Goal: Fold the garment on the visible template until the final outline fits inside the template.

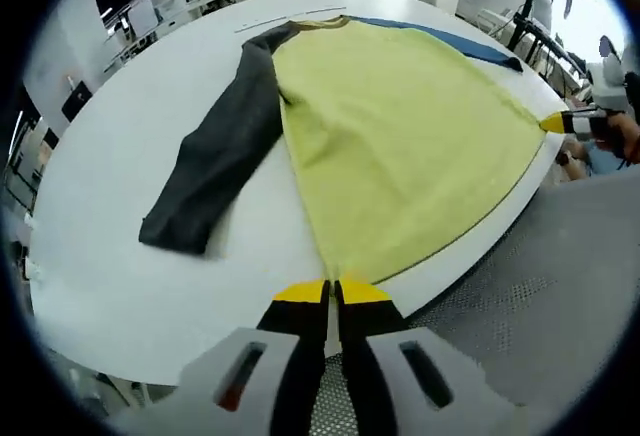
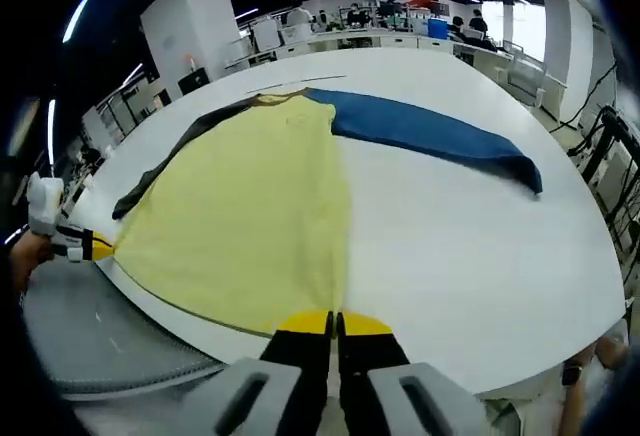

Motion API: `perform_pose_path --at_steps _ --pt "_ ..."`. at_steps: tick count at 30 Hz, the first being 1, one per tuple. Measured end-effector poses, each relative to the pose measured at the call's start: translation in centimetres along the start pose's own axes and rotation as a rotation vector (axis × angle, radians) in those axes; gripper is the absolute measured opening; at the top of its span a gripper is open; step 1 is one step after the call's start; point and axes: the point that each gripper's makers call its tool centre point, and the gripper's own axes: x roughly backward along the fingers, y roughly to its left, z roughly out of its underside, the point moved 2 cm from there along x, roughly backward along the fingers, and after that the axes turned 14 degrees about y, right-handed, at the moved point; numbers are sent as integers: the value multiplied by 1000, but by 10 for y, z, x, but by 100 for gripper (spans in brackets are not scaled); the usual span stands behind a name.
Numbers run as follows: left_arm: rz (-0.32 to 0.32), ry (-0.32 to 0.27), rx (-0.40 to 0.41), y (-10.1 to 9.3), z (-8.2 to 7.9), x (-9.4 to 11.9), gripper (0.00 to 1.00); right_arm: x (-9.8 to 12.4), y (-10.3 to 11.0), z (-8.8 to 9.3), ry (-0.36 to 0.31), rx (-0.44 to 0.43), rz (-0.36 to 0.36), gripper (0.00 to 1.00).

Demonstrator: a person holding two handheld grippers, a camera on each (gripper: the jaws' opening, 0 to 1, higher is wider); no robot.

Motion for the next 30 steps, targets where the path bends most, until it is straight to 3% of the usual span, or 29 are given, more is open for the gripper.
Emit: perform_pose_path --at_steps 13,15,19,22,25,30 --pt "9 10 6 -5 4 1 1 -1 -3 -1 11 42 -2 0" --pt "7 -25 15 -4 0 2 8 1 -5 -3 3 47 6 1" --pt "-4 -76 17 -1 -5 7 27 6 -8 -11 -20 51 12 17" --pt "33 -144 55 -1 -14 14 39 12 -11 -17 -42 58 20 25" --pt "21 -223 25 2 -25 19 56 21 -11 -32 -105 47 1 31" --pt "32 -334 30 2 -40 30 72 36 -13 -55 -178 75 -5 38"
